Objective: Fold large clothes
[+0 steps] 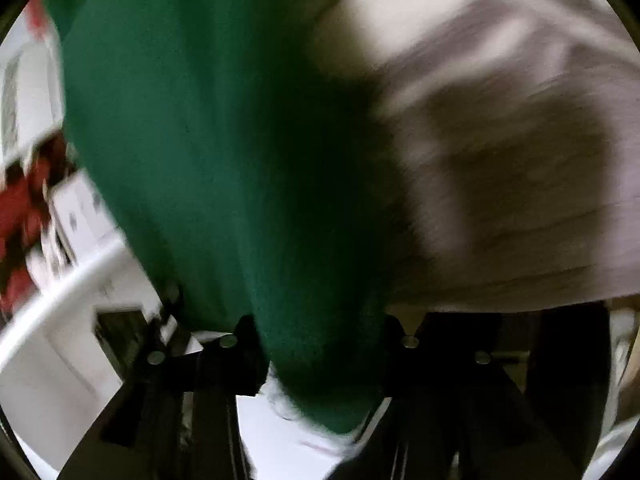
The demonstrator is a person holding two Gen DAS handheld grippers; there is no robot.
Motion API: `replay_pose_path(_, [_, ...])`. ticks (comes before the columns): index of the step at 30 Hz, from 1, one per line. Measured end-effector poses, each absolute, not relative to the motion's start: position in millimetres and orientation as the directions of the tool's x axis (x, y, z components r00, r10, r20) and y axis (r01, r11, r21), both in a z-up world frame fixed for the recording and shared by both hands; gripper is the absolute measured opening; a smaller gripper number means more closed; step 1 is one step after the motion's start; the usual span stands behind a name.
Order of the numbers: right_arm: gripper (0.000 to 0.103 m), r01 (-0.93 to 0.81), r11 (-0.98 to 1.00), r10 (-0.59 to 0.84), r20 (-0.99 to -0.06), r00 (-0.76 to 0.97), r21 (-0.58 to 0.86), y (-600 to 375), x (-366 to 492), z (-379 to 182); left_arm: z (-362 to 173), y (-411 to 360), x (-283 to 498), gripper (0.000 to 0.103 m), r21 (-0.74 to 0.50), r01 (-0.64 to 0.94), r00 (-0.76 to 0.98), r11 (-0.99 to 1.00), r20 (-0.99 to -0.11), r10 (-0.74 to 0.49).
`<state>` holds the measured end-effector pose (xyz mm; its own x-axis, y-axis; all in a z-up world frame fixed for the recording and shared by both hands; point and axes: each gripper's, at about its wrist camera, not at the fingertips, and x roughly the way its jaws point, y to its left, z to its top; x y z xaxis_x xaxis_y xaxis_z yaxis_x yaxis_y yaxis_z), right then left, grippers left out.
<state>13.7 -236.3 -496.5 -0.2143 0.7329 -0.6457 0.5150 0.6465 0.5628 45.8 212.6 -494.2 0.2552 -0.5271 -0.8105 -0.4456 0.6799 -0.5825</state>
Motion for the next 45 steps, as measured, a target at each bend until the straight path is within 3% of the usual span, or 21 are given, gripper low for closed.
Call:
replay_pose_path(2, [0.058, 0.491, 0.679, 0.691, -0.701, -0.176, 0.546, -253, 33, -475, -470, 217, 52, 0.029, -0.547, -0.425, 0.272, 0.721, -0.837, -0.475])
replay_pose_path(3, [0.058, 0.461, 0.711, 0.652, -0.743, -0.151, 0.531, -260, 48, -459, -461, 218, 54, 0.036, -0.537, -0.416, 0.273, 0.734, -0.844, -0.462])
replay_pose_path(4, [0.058, 0.438, 0.733, 0.627, -0.767, -0.137, 0.52, -262, 60, -448, -451, 219, 61, 0.051, -0.533, -0.405, 0.274, 0.743, -0.846, -0.458])
replay_pose_path(6, [0.058, 0.38, 0.777, 0.574, -0.812, -0.102, 0.502, -263, 91, -424, -435, 222, 78, 0.058, -0.525, -0.383, 0.278, 0.76, -0.85, -0.447])
replay_pose_path(13, [0.058, 0.254, 0.794, 0.555, -0.829, 0.071, 0.553, -225, 244, -369, -390, 208, 164, 0.058, -0.45, -0.336, 0.37, 0.827, -0.871, -0.324])
replay_pose_path(15, [0.058, 0.216, 0.806, 0.535, -0.834, 0.136, 0.552, -238, 287, -373, -388, 189, 211, 0.058, -0.482, -0.3, 0.405, 0.823, -0.846, -0.348])
replay_pose_path(17, [0.054, 0.212, 0.818, 0.503, -0.844, 0.187, 0.534, -238, 340, -380, -394, 160, 270, 0.058, -0.506, -0.256, 0.413, 0.824, -0.827, -0.38])
replay_pose_path(18, [0.046, 0.217, 0.816, 0.498, -0.843, 0.205, 0.535, -244, 362, -385, -400, 144, 299, 0.058, -0.534, -0.229, 0.414, 0.814, -0.81, -0.415])
replay_pose_path(23, [0.045, 0.261, 0.76, 0.566, -0.803, 0.183, 0.595, -247, 462, -418, -447, 91, 429, 0.058, -0.427, -0.191, 0.338, 0.884, -0.874, -0.349])
replay_pose_path(28, [0.045, 0.221, 0.821, 0.524, -0.849, 0.073, 0.526, -224, 549, -478, -487, 100, 478, 0.058, -0.373, -0.233, 0.288, 0.898, -0.908, -0.303])
replay_pose_path(32, [0.053, 0.101, 0.864, 0.495, -0.869, -0.004, 0.492, -214, 567, -493, -501, 114, 491, 0.058, -0.376, -0.245, 0.284, 0.894, -0.909, -0.305])
replay_pose_path(35, [0.054, 0.057, 0.838, 0.544, -0.839, 0.003, 0.543, -225, 541, -460, -483, 115, 485, 0.058, -0.393, -0.248, 0.29, 0.886, -0.902, -0.319])
replay_pose_path(39, [0.054, 0.059, 0.781, 0.623, -0.781, -0.027, 0.621, -258, 486, -433, -453, 101, 455, 0.058, -0.308, -0.182, 0.276, 0.934, -0.928, -0.252])
replay_pose_path(45, [0.053, -0.068, 0.887, 0.434, -0.874, -0.217, 0.457, -224, 421, -492, -497, 84, 435, 0.059, -0.117, -0.035, 0.226, 0.992, -0.968, -0.106])
